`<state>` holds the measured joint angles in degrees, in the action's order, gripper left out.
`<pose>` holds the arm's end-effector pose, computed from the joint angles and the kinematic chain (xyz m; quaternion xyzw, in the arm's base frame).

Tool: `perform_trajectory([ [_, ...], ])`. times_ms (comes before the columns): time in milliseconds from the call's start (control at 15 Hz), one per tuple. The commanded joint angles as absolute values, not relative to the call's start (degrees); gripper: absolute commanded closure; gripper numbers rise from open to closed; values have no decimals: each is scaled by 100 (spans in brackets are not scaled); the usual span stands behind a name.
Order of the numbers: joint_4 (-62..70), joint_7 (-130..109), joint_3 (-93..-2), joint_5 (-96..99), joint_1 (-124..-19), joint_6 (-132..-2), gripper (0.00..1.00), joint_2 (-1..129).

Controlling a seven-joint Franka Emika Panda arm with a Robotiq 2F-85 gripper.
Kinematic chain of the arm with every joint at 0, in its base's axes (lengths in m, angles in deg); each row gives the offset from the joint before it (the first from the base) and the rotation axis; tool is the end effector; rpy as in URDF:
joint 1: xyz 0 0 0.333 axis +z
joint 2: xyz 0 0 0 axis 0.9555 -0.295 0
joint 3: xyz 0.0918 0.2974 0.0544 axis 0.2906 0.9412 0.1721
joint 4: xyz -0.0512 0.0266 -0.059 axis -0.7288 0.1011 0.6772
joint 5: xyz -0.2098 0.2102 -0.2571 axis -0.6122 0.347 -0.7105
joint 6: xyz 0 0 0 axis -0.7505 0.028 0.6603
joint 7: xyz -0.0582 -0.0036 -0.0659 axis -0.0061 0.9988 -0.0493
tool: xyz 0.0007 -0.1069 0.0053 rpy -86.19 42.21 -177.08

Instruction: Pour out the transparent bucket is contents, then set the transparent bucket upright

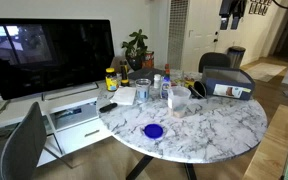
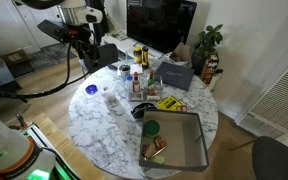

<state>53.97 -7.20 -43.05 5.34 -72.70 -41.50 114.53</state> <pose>0.3695 0.0048 0.4942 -0.9999 0.0058 -0.0071 0.0053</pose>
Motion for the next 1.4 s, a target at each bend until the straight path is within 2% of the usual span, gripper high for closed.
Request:
perform_trajectory([
  [0, 5386, -719, -4306, 532, -7270, -4136, 0, 11450],
  [933, 5386, -719, -4306, 532, -7270, -4136, 0, 11450],
  [1333, 4974, -1626, -3652, 930, -6952, -4181, 0, 10999],
])
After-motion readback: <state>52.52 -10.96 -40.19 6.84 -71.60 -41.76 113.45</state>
